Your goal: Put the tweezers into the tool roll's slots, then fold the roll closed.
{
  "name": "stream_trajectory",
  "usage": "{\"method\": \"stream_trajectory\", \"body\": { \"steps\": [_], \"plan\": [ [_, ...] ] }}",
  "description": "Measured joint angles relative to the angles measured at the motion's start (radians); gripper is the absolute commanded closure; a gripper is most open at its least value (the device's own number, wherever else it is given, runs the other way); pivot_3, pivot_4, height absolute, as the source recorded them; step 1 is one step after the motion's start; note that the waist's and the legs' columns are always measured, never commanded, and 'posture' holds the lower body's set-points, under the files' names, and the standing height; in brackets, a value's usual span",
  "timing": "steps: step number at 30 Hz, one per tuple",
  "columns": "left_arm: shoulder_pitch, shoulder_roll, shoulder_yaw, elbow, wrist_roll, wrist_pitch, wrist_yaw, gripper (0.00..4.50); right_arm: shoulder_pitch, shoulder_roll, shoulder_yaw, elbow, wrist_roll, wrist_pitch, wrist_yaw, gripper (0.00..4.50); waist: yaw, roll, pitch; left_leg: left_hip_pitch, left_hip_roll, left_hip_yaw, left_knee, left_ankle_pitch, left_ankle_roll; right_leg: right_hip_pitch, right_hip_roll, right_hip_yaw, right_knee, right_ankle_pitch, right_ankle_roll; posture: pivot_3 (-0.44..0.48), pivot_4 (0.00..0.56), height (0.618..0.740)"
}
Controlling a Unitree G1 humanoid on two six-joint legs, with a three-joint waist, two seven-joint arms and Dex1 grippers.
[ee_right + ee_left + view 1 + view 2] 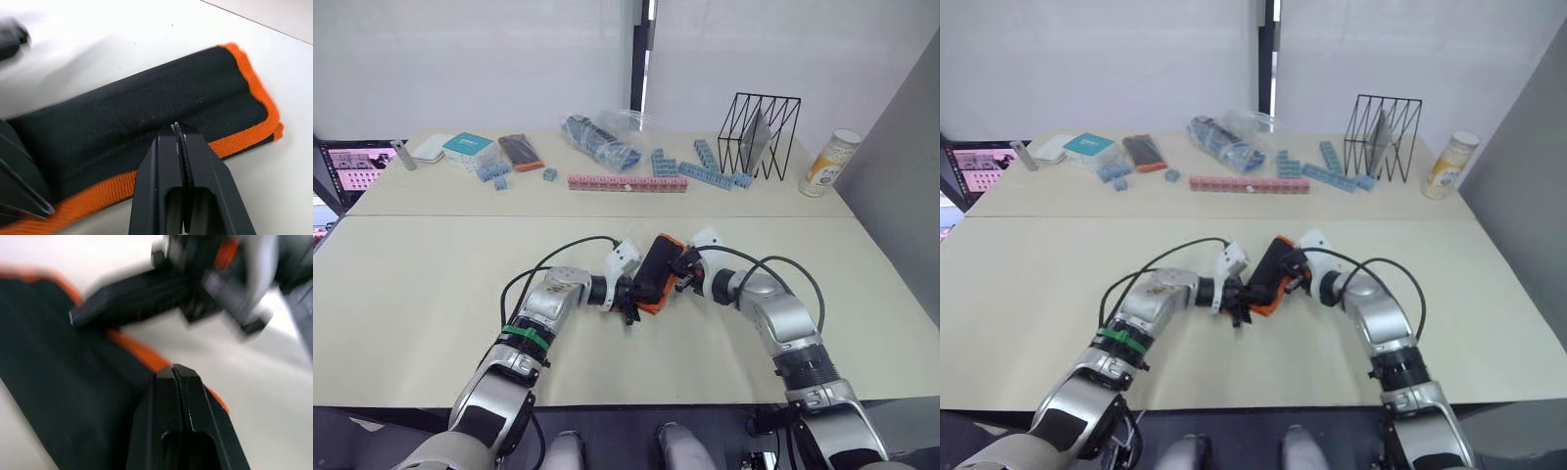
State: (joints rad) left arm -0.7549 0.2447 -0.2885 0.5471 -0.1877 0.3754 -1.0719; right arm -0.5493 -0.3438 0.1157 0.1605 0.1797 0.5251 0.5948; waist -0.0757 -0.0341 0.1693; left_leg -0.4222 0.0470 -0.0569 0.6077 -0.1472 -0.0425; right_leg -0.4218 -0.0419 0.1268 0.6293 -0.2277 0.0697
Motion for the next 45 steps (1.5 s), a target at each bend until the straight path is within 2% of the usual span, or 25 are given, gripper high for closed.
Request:
{"method": "stream_trajectory", "body": {
  "steps": [4,9,13,16,20,27,30,34,37,38,41,45],
  "plan": [
    [-0.013,0.006,-0.029,0.041,0.043,-0.087,-0.013,4.49,0.006,0.014,-0.011,-0.008,0.011,-0.022,0.017,4.50,-0.002,0.000,0.000,0.000,0.000,0.000,0.001,0.000,0.000,0.000,0.000,0.000,0.000,0.000,0.000,0.000,0.150,0.740],
    [-0.025,0.003,-0.019,0.072,0.043,-0.112,-0.027,4.49,0.006,0.039,0.016,-0.008,0.027,-0.021,0.062,4.50,-0.002,0.000,0.000,0.000,0.000,0.000,0.002,0.000,0.000,0.000,0.000,0.000,0.001,0.000,0.000,0.000,0.150,0.740],
    [-0.023,0.013,-0.015,0.078,0.046,-0.120,-0.029,4.49,-0.011,0.054,0.033,0.062,0.016,-0.058,0.076,4.50,-0.009,0.000,0.000,0.002,0.000,0.000,0.001,0.000,0.000,0.002,0.000,0.000,0.001,0.000,0.000,0.000,0.150,0.740],
    [-0.019,0.026,-0.004,0.077,0.047,-0.120,-0.025,4.49,-0.076,0.087,0.035,0.192,0.002,-0.118,0.065,4.50,-0.024,0.000,0.000,0.008,0.001,0.000,0.001,0.000,0.000,0.006,0.000,0.000,0.001,0.000,0.000,0.000,0.150,0.740],
    [0.000,0.033,0.013,0.070,0.047,-0.116,-0.007,4.49,-0.207,0.108,0.016,0.456,-0.023,-0.216,-0.007,4.50,-0.028,0.000,0.000,0.022,0.001,0.000,0.001,0.000,0.000,0.019,0.000,0.000,-0.002,-0.005,-0.008,0.000,0.150,0.740],
    [0.032,0.045,0.036,0.056,0.047,-0.118,0.006,4.49,-0.361,0.121,-0.039,0.845,-0.084,-0.415,-0.151,4.50,-0.047,-0.002,-0.004,0.031,0.000,-0.001,0.000,-0.002,-0.004,0.031,0.000,0.000,-0.005,-0.006,-0.009,0.000,0.150,0.740],
    [0.054,0.046,0.053,0.035,0.046,-0.118,0.012,4.49,-0.382,0.123,-0.069,0.925,-0.093,-0.475,-0.184,4.50,-0.049,-0.002,-0.004,0.032,0.000,-0.002,-0.001,-0.004,-0.007,0.033,0.000,-0.001,-0.005,-0.009,-0.010,0.000,0.150,0.740],
    [0.078,0.049,0.083,0.020,0.028,-0.152,0.005,4.49,-0.363,0.124,-0.124,0.963,-0.080,-0.570,-0.150,4.50,-0.056,-0.001,-0.003,0.029,0.000,-0.002,-0.002,-0.003,-0.004,0.030,0.000,0.000,-0.004,-0.009,-0.009,0.000,0.150,0.740],
    [0.103,0.051,0.138,0.008,-0.020,-0.178,-0.006,4.49,-0.329,0.102,-0.164,0.932,-0.058,-0.647,-0.092,4.50,-0.056,0.001,-0.001,0.016,0.000,-0.002,-0.002,0.000,0.001,0.016,0.000,0.000,-0.001,-0.006,-0.004,0.000,0.150,0.740],
    [0.105,0.057,0.165,0.007,-0.043,-0.174,-0.008,4.24,-0.315,0.086,-0.174,0.906,-0.048,-0.665,-0.071,4.24,-0.056,0.001,0.001,0.011,-0.001,-0.002,-0.001,0.001,0.001,0.011,0.000,0.001,0.001,-0.003,0.001,0.000,0.150,0.740],
    [0.106,0.128,0.258,-0.019,-0.096,-0.141,-0.003,3.34,-0.264,0.025,-0.197,0.784,-0.028,-0.678,-0.003,3.32,-0.057,0.001,0.001,0.000,-0.001,-0.002,-0.003,0.001,0.001,-0.002,0.000,0.002,0.003,-0.001,0.001,0.000,0.150,0.740],
    [0.133,0.241,0.342,-0.072,-0.113,-0.131,0.026,2.02,-0.141,-0.037,-0.205,0.556,0.003,-0.628,0.084,1.97,-0.049,0.001,0.001,0.000,-0.002,-0.003,-0.009,0.000,0.001,-0.002,0.000,0.002,0.000,-0.003,0.001,0.000,0.150,0.740]
  ]
}}
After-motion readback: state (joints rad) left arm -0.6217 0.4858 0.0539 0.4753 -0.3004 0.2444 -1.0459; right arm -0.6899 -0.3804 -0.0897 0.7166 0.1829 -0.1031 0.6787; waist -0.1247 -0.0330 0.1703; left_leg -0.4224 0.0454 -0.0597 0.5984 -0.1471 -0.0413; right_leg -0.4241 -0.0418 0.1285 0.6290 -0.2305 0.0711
